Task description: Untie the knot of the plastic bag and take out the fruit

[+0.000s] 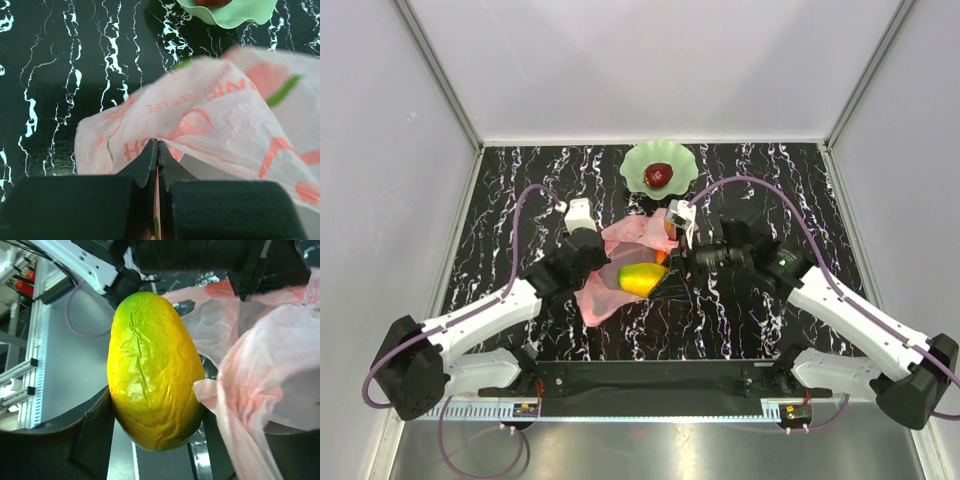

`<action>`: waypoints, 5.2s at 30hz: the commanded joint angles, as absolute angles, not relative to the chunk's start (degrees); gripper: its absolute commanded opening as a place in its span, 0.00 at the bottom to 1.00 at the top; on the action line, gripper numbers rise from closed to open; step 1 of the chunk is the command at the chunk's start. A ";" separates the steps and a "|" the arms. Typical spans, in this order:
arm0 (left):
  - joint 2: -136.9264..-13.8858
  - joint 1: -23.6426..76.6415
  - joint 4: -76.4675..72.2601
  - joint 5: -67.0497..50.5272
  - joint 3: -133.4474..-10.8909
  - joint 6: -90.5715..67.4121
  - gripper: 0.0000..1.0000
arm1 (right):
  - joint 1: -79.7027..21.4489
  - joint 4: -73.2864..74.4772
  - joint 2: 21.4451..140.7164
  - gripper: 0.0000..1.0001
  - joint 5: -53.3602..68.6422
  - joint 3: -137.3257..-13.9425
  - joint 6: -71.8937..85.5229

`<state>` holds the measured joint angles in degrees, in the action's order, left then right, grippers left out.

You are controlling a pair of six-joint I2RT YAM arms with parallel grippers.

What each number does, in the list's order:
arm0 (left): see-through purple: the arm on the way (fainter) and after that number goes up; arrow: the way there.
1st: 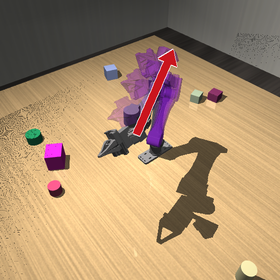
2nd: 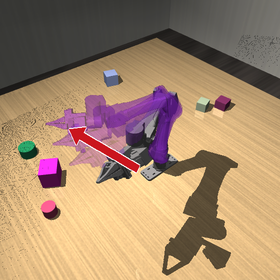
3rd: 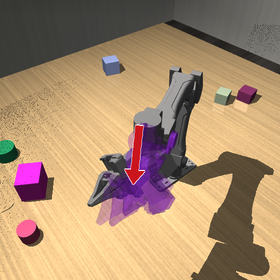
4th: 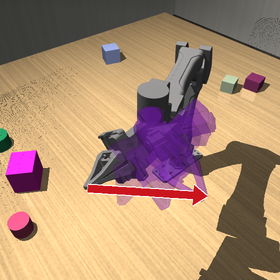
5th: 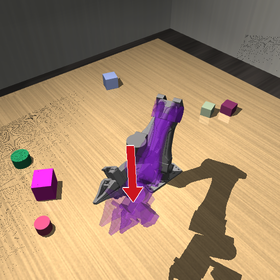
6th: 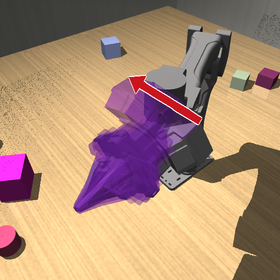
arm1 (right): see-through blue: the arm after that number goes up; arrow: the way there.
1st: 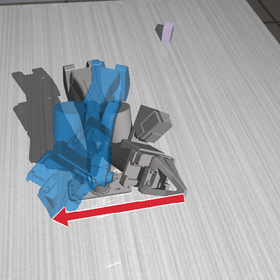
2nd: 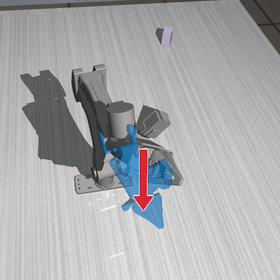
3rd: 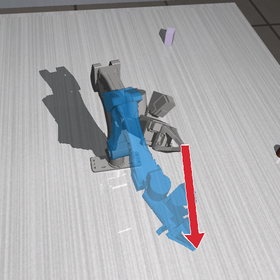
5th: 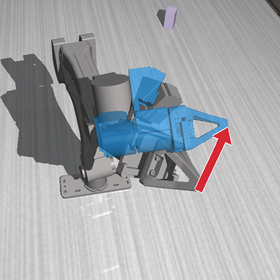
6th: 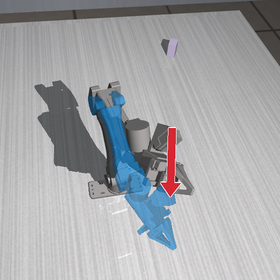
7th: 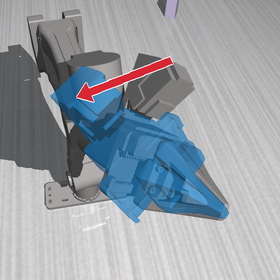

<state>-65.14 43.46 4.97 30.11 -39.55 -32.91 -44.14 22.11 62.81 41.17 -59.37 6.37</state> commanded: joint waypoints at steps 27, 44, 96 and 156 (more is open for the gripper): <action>-61.96 41.93 4.30 36.29 -48.68 -34.71 0.00 | -44.21 26.54 68.82 0.00 62.66 -57.13 5.01; -54.06 32.70 0.18 34.37 -46.58 -36.82 0.00 | -44.65 27.59 75.67 0.00 65.04 -57.03 4.75; -60.21 10.46 -4.83 16.00 -47.38 -47.64 0.00 | -60.29 35.60 95.38 0.00 71.72 -64.33 -6.42; -31.82 12.22 17.31 3.34 -31.82 -42.01 0.10 | -17.75 39.11 133.25 1.00 3.51 -136.85 12.74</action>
